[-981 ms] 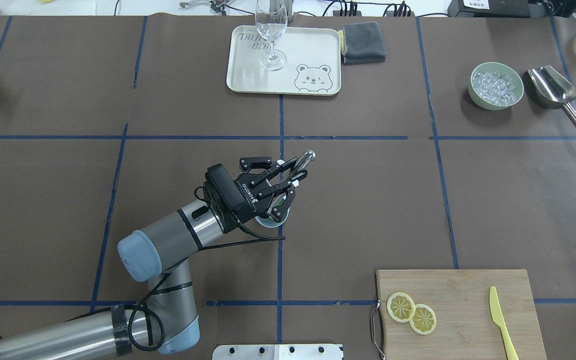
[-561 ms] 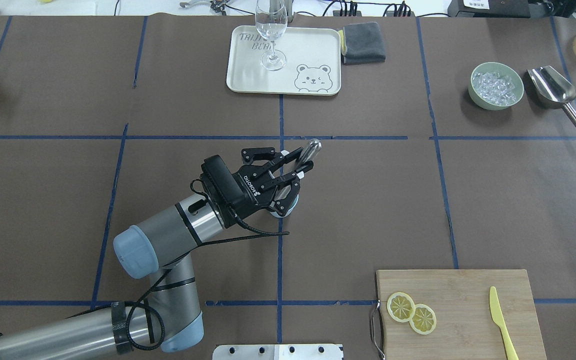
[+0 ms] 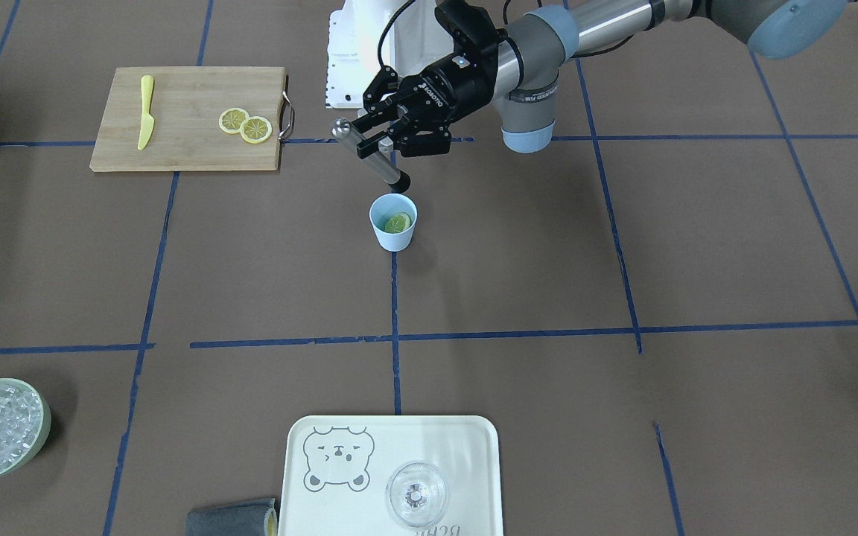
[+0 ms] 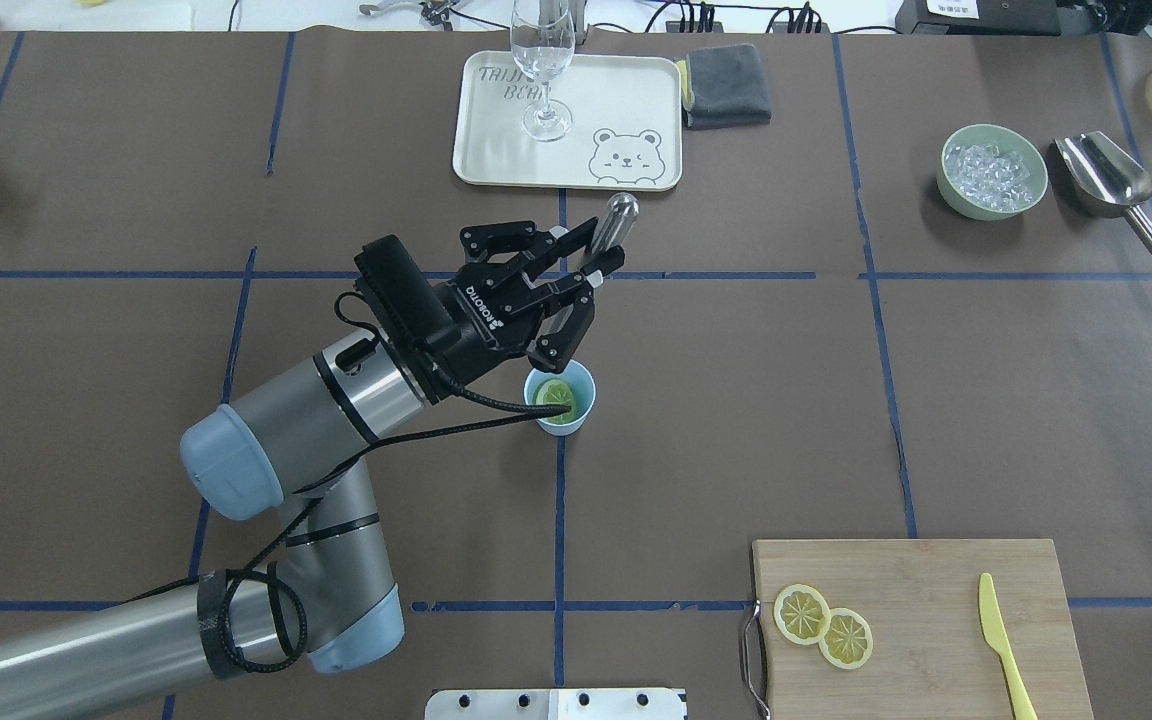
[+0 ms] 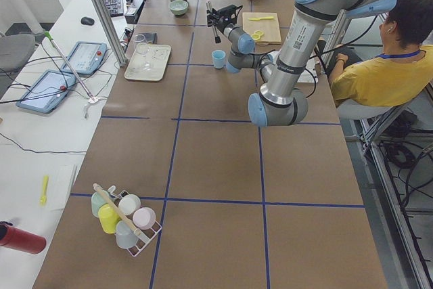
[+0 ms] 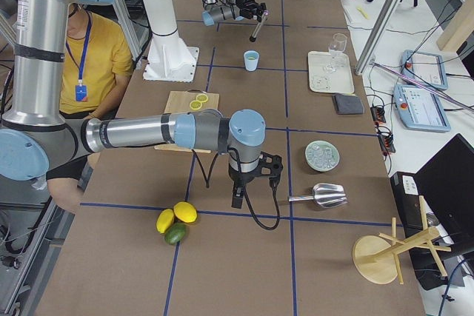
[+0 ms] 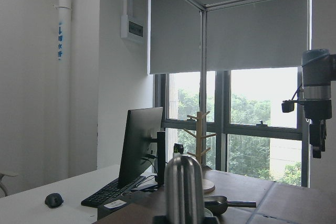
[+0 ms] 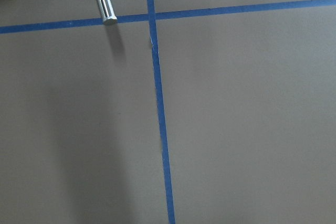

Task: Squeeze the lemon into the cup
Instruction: 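Lift the muddler out of the cup and carry it back with the left gripper, then stand the muddler upright on the table and open the left gripper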

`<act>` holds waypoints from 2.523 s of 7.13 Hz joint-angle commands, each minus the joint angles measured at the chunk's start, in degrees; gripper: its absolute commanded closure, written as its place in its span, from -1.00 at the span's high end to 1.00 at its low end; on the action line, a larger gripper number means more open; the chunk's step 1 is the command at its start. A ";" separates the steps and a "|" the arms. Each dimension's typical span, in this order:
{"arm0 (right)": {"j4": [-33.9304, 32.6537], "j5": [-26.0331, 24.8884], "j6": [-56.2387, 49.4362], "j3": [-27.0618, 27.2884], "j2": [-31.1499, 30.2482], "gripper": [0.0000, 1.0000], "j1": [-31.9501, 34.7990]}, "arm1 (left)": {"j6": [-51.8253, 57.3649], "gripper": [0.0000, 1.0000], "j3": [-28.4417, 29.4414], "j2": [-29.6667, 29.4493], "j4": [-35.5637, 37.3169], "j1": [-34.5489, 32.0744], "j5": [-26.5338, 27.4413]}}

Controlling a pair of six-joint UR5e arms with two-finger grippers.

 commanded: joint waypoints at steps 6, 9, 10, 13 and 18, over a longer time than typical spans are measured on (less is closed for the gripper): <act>0.00 0.07 -0.01 -0.35 -0.10 1.00 0.00 | -2.80 -1.00 -17.76 9.20 60.09 -13.55 -15.05; 0.09 0.07 -0.01 -0.70 -0.01 1.00 0.00 | -3.06 -1.00 -20.05 13.23 82.52 -25.16 -32.33; 0.09 0.07 -0.01 -0.70 -0.01 1.00 0.00 | -3.15 -1.00 -20.41 17.70 82.75 -25.36 -32.52; 0.09 0.07 -0.09 -0.53 0.16 1.00 0.00 | -21.93 -1.00 -20.15 24.50 82.32 -26.51 -33.14; 4.48 0.16 -0.18 -0.79 -0.10 1.00 0.00 | -37.85 -1.00 -14.20 29.70 68.22 -25.80 -32.88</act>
